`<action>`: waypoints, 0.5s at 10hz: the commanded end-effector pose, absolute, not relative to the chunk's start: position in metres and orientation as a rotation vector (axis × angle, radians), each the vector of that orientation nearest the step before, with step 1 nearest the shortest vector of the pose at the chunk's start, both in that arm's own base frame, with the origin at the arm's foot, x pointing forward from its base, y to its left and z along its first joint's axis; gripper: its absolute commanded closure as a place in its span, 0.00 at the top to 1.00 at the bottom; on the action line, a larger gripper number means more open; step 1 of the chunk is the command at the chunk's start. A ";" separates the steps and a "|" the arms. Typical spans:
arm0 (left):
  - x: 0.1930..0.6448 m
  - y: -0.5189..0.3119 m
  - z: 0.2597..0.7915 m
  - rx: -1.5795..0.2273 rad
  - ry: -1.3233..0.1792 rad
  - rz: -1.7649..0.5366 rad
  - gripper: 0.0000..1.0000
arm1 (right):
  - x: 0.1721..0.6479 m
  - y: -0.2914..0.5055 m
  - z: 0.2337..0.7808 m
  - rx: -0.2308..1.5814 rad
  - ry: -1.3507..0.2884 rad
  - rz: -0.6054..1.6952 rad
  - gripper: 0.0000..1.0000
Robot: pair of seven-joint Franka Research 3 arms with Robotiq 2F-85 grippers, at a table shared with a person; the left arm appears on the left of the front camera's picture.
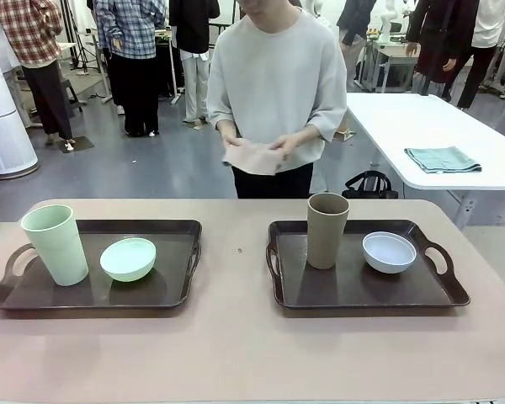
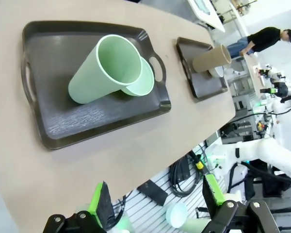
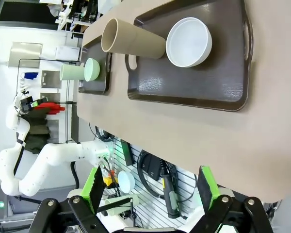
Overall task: Set up a tray with a mat and arrange the tableware.
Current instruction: Pick up the Picnic Bowl and Reusable plastic cup from the Handle tray in front of the human's position and hold them in the air.
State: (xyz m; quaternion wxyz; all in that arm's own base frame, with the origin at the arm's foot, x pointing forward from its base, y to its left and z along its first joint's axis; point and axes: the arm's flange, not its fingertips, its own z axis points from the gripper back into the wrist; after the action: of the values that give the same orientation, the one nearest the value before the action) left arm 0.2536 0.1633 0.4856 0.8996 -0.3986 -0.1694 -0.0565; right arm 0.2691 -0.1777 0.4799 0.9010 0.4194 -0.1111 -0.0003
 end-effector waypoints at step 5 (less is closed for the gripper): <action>0.254 0.164 0.487 -0.838 -0.361 -0.136 1.00 | 0.269 -0.177 0.480 0.878 -0.231 0.012 1.00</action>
State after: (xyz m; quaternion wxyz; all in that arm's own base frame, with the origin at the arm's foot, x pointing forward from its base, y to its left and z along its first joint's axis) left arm 0.2539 0.1620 0.4857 0.9002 -0.3979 -0.1670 -0.0577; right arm 0.2696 -0.1763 0.4803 0.9017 0.4182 -0.1098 0.0011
